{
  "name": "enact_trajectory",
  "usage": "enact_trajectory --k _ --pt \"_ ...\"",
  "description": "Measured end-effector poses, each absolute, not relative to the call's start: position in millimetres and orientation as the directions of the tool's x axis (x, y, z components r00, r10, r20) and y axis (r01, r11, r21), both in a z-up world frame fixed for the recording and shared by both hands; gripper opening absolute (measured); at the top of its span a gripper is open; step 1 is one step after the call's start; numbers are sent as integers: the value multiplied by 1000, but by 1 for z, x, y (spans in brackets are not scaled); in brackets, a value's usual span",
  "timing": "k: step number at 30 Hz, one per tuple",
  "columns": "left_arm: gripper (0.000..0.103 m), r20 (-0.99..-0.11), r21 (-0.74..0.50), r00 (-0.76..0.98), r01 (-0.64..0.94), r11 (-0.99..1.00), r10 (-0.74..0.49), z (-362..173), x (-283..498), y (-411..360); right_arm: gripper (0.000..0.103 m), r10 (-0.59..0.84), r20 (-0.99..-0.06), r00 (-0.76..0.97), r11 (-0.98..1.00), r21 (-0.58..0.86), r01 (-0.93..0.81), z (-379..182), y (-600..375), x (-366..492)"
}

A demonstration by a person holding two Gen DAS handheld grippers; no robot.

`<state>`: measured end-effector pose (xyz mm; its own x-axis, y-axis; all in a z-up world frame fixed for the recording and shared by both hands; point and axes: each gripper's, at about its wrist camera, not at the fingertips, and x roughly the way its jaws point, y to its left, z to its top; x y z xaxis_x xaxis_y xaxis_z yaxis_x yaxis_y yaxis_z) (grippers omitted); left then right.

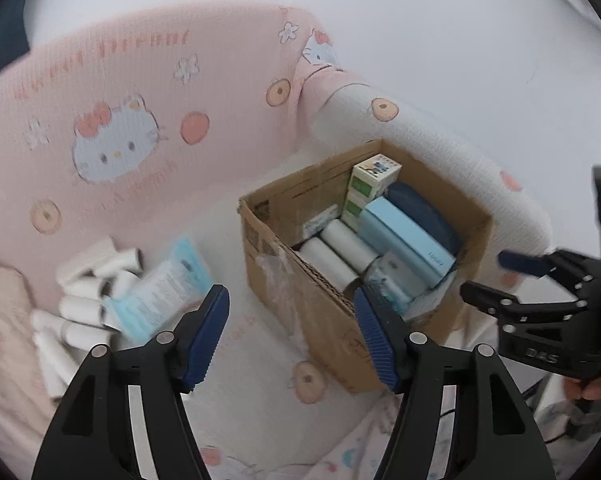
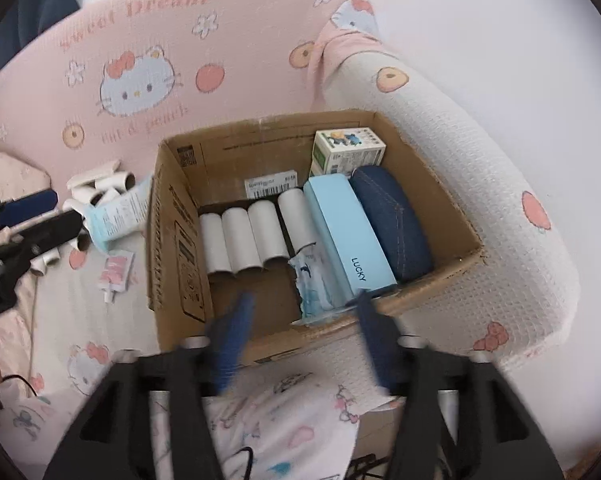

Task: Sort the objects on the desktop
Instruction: 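Withdraw the open right gripper up and back from the box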

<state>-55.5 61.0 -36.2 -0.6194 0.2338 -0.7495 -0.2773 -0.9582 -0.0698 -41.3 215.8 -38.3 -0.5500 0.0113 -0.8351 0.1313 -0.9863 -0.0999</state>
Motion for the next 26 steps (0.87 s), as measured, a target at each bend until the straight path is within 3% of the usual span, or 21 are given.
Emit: enact_trajectory --k 9,26 --pt "75 -761 25 -624 -304 -952 179 -29 -47 81 64 -48 -833 -551 -984 -56 169 -33 204 -38" --pt "75 -773 38 -611 -314 -949 171 -32 -44 90 65 -24 -822 -569 -976 -104 192 -26 192 -30"
